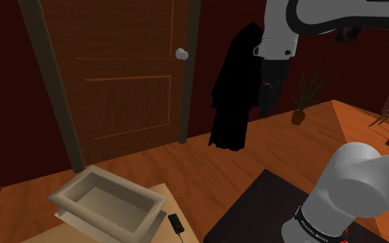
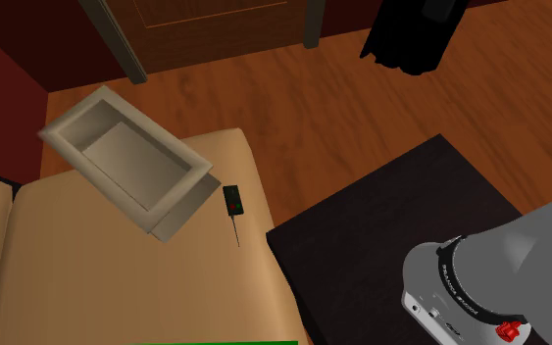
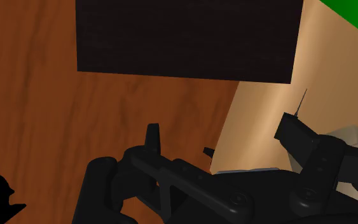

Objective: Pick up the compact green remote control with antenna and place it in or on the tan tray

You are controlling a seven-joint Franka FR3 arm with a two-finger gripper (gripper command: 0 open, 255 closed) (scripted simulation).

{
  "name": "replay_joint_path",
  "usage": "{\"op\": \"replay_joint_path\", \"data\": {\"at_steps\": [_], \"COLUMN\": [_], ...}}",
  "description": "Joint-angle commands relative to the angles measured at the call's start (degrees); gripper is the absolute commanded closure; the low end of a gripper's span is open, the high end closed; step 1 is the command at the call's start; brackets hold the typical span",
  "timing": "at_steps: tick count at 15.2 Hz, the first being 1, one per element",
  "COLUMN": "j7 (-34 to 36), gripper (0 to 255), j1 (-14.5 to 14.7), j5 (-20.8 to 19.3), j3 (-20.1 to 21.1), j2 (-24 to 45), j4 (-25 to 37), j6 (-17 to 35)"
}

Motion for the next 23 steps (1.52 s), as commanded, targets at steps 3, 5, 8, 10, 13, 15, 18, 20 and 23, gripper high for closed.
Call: {"op": "replay_joint_path", "data": {"at_steps": [3,5,8,10,13,15,18,20,23], "j7": [1.4,2.7,4.5,5.8,7.5,8.5,10.0,10.8,11.7], "gripper": [0,0,0,0,0,0,0,0,0], "j1": [0.4,0.9,1.9,2.7,4.1,5.2,7.0,8.2,10.2], "j5": [1.6,3.3,5.9,7.8,10.8,12.9,16.3,18.7,22.4], "j3": [0.8,1.7,3.2,4.3,6.3,7.7,9.9,11.5,13.7], "j2": [-1.1,-1.9,-2.4,-2.2,-0.9,0.7,4.5,8.0,14.7], "j4": [-4.2,-8.1,-13.5,-16.9,-21.3,-23.8,-26.9,-28.4,-29.7], "j6": [3.7,7.5,13.6,17.9,24.9,29.9,38.2,44.1,53.6]}}
